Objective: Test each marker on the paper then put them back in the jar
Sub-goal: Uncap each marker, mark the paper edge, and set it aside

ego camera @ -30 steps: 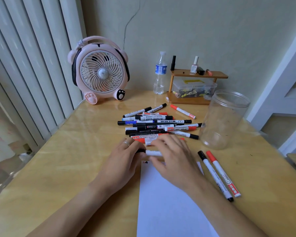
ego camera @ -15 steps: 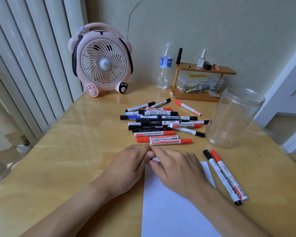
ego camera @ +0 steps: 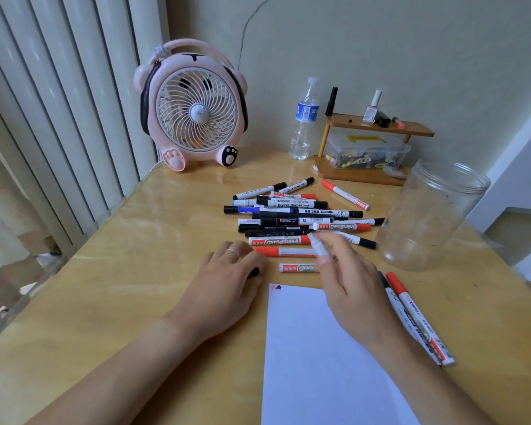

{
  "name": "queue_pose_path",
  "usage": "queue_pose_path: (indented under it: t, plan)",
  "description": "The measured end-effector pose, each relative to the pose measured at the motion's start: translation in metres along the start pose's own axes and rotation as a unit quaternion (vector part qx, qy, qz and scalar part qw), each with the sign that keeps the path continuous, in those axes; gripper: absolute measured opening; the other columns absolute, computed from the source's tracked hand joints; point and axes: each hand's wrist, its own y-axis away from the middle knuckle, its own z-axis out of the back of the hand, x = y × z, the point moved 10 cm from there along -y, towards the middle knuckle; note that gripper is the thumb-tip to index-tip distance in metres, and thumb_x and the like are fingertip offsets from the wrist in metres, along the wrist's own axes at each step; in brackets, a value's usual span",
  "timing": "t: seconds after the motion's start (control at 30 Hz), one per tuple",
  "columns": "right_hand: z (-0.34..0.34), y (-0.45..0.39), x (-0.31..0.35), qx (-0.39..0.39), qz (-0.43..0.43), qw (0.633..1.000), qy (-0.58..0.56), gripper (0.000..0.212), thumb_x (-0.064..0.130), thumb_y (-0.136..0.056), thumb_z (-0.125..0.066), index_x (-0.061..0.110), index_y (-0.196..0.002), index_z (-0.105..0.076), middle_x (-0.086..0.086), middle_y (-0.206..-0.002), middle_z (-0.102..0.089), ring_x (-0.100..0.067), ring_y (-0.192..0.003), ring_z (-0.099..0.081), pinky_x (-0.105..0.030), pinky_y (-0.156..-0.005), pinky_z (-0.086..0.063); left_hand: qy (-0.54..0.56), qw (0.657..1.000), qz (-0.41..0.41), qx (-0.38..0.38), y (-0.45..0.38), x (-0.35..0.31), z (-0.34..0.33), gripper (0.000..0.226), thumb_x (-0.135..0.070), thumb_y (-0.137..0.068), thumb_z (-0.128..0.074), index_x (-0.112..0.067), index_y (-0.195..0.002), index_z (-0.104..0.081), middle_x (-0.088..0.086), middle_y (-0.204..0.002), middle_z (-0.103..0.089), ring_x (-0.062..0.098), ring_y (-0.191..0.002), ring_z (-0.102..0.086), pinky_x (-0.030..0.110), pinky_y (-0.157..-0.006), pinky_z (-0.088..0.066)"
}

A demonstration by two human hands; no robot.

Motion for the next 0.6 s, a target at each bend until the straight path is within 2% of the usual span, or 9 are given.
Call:
queue_pose_path:
  t: [0.07,0.1,0.2,0.23,0.27,0.37,0.43,0.53,0.6]
  plan:
    - [-0.003,0.001,-0.002,0.019,-0.04,0.994,-0.099,0.036,0.017,-0.108,-0.046,0.046,-0.129,-0.05,0.004,-0.089,-0.067,-0.016,-0.073,-0.071,-0.043,-0.062,-0.058,0.004,0.999,0.015,0.033,0.003,-0.005,-0.007,0.051,-0.058,-0.096,-0.027,-0.042,-0.141,-0.043,-0.007,-0.146,-0.038,0.016,-0.14,-0.03,0.032,-0.112,-0.023]
    - [-0.006,0.003,-0.002,0.025,-0.061,0.983,-0.17,0.034,0.014,-0.108,-0.047,0.042,-0.126,-0.053,-0.002,-0.092,-0.068,-0.022,-0.07,-0.073,-0.045,-0.063,-0.06,0.002,0.998,0.017,0.057,0.006,-0.008,-0.012,0.062,-0.066,-0.093,-0.017,-0.044,-0.148,-0.036,-0.006,-0.154,-0.031,0.015,-0.146,-0.021,0.032,-0.117,-0.014]
    - [-0.024,0.008,-0.007,0.068,-0.157,0.899,-0.402,0.035,0.006,-0.109,-0.037,0.023,-0.117,-0.067,-0.015,-0.112,-0.071,-0.034,-0.074,-0.073,-0.044,-0.071,-0.061,-0.044,0.992,0.019,0.114,0.011,-0.011,-0.022,0.088,-0.083,-0.081,-0.001,-0.045,-0.159,-0.014,-0.003,-0.168,-0.008,0.012,-0.155,0.005,0.033,-0.124,0.005]
    - [-0.031,0.011,-0.009,0.088,-0.182,0.868,-0.454,0.038,0.005,-0.107,-0.036,0.021,-0.12,-0.068,-0.016,-0.114,-0.072,-0.035,-0.076,-0.073,-0.041,-0.073,-0.06,-0.055,0.99,0.021,0.125,0.012,-0.01,-0.024,0.092,-0.087,-0.078,0.0,-0.046,-0.16,-0.008,-0.003,-0.17,-0.001,0.011,-0.156,0.012,0.035,-0.125,0.008]
    - [-0.036,0.012,-0.009,0.102,-0.188,0.853,-0.475,0.037,0.005,-0.105,-0.039,0.022,-0.122,-0.068,-0.015,-0.113,-0.073,-0.034,-0.078,-0.072,-0.037,-0.073,-0.058,-0.063,0.989,0.023,0.133,0.011,-0.009,-0.026,0.095,-0.09,-0.075,0.0,-0.046,-0.16,-0.003,-0.004,-0.17,0.003,0.011,-0.155,0.018,0.037,-0.126,0.009]
    - [-0.041,0.011,-0.014,0.102,-0.172,0.878,-0.435,0.027,0.02,-0.094,-0.059,0.024,-0.119,-0.066,-0.009,-0.095,-0.072,-0.027,-0.071,-0.068,-0.029,-0.065,-0.049,-0.072,0.986,0.022,0.15,0.011,-0.008,-0.029,0.101,-0.094,-0.07,0.0,-0.047,-0.16,0.003,-0.004,-0.171,0.009,0.01,-0.154,0.024,0.04,-0.126,0.009]
    - [-0.041,0.01,-0.021,0.084,-0.184,0.889,-0.412,0.024,0.036,-0.09,-0.065,0.021,-0.109,-0.066,-0.006,-0.074,-0.057,-0.021,-0.057,-0.054,-0.027,-0.059,-0.037,-0.069,0.985,0.018,0.155,0.011,-0.007,-0.029,0.103,-0.096,-0.069,-0.002,-0.047,-0.16,0.002,-0.003,-0.171,0.009,0.01,-0.154,0.022,0.039,-0.126,0.01]
    - [-0.042,0.012,-0.023,0.085,-0.186,0.892,-0.403,0.038,0.052,-0.093,-0.055,0.015,-0.097,-0.063,-0.004,-0.068,-0.032,-0.017,-0.053,-0.03,-0.023,-0.053,-0.027,-0.062,0.986,0.01,0.154,0.011,-0.007,-0.027,0.107,-0.099,-0.067,0.0,-0.046,-0.16,0.002,-0.003,-0.171,0.007,0.01,-0.155,0.021,0.037,-0.126,0.012]
    - [-0.043,0.011,-0.018,0.101,-0.182,0.898,-0.387,0.042,0.054,-0.095,-0.048,0.015,-0.095,-0.064,-0.006,-0.067,-0.034,-0.017,-0.052,-0.033,-0.022,-0.051,-0.027,-0.059,0.986,0.007,0.154,0.011,-0.007,-0.028,0.109,-0.1,-0.066,0.002,-0.046,-0.16,0.002,-0.003,-0.171,0.006,0.01,-0.155,0.02,0.037,-0.126,0.012]
